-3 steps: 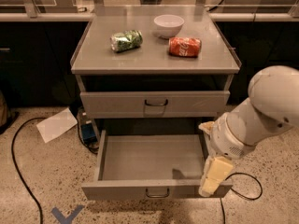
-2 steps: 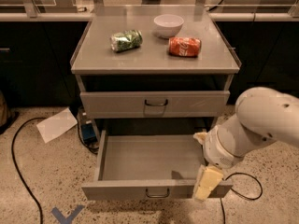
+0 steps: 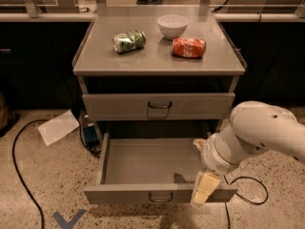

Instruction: Close middle drawer

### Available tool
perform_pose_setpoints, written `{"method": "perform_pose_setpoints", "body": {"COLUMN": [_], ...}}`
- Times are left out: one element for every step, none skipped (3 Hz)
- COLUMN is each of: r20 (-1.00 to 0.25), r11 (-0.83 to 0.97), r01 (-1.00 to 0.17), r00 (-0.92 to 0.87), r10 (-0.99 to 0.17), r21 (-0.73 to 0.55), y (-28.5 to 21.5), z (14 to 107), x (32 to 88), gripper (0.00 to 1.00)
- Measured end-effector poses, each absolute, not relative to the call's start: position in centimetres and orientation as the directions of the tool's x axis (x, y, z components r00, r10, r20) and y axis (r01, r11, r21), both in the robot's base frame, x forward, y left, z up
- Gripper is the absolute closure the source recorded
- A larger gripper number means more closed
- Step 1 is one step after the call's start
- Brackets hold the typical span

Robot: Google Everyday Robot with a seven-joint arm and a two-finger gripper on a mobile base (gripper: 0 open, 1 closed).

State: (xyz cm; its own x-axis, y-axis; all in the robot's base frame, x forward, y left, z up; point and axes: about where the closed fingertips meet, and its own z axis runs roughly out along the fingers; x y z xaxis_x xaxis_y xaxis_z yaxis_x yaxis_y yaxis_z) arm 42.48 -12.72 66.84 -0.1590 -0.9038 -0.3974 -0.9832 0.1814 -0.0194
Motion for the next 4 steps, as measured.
{"method": "perform_pose_setpoints", "body": {"r20": [-0.405,-0.409,-0.421,-0.43], "r11": [0.179,0.172,0.187,0.188], "r01": [-0.984,-0.985,-0.982,-0.981], "r00": [-0.156,-0.147,-0.163,-0.185], "r10": [-0.901,-0.901,-0.892,-0.883], "r21": [-0.021,-0.027,-0.016,0.035], "y": [-12.6,-11.8,-10.9,-9.7], "z": [65.5,62.3,59.0,56.4], "x": [40.7,39.1,39.1,39.1], "gripper": [0.0,0.0,0.0,0.0]}}
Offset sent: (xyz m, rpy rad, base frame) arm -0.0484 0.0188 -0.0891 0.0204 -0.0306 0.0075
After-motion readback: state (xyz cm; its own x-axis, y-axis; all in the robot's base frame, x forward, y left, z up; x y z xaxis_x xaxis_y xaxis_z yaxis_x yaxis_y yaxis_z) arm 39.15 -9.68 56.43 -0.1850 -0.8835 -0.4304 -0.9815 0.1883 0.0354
